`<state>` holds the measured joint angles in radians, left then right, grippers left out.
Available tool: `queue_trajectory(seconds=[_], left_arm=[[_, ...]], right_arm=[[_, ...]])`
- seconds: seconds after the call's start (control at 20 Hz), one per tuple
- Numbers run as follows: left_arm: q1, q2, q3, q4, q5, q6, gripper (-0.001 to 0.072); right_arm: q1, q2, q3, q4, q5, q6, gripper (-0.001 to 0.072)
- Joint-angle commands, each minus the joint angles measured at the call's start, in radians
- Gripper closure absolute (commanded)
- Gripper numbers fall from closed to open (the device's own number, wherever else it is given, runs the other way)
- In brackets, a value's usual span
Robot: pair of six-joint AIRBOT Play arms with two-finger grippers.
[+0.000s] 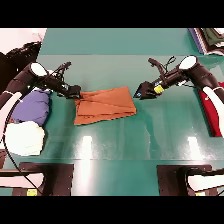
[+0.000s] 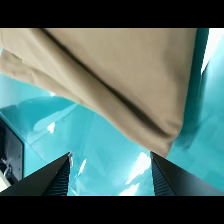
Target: Fold the shirts.
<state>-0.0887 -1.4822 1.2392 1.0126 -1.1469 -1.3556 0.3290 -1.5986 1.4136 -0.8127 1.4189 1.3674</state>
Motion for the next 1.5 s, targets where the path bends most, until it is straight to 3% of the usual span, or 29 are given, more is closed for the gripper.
queue_trajectory(seconds=[0.0,0.05,0.1,0.75,1.05,1.1,1.15,1.2,1.25,1.45], left_arm=[[-0.001,-0.002,0.028,0.022,0.002,0.003,0.067],[-0.001,-0.004,0.027,0.038,-0.01,0.006,0.0605],[-0.001,-0.008,0.021,0.056,-0.03,-0.002,-0.0013],[-0.001,-0.013,-0.054,-0.021,-0.051,0.028,-0.0002],[-0.068,-0.014,-0.054,-0.023,0.043,0.055,-0.0001],[-0.073,-0.014,-0.054,-0.019,0.06,0.055,0.015],[-0.072,-0.013,-0.054,-0.017,0.071,0.054,0.0502],[-0.066,-0.012,-0.053,-0.01,0.072,0.053,0.0677],[-0.058,-0.008,-0.053,-0.004,0.056,0.053,0.0685],[-0.057,0.126,-0.067,0.205,-0.061,0.061,0.0687]], right_arm=[[0.0,0.0,-0.001,0.007,0.031,0.0,0.0157],[0.0,0.0,-0.001,0.008,0.032,0.0,0.0157],[0.0,0.0,-0.001,0.008,0.033,0.0,0.0157],[0.0,0.0,-0.001,0.008,0.024,-0.008,0.0157],[0.0,0.0,-0.001,0.008,0.018,-0.007,0.0158],[0.0,0.0,-0.001,0.008,0.021,-0.007,0.0158],[0.0,0.0,-0.001,0.008,0.024,-0.007,0.0161],[0.0,0.003,-0.001,0.007,0.024,-0.008,0.0253],[-0.001,0.008,-0.001,0.004,0.023,-0.021,0.0346],[-0.018,0.078,-0.001,-0.104,0.022,-0.026,0.0346]])
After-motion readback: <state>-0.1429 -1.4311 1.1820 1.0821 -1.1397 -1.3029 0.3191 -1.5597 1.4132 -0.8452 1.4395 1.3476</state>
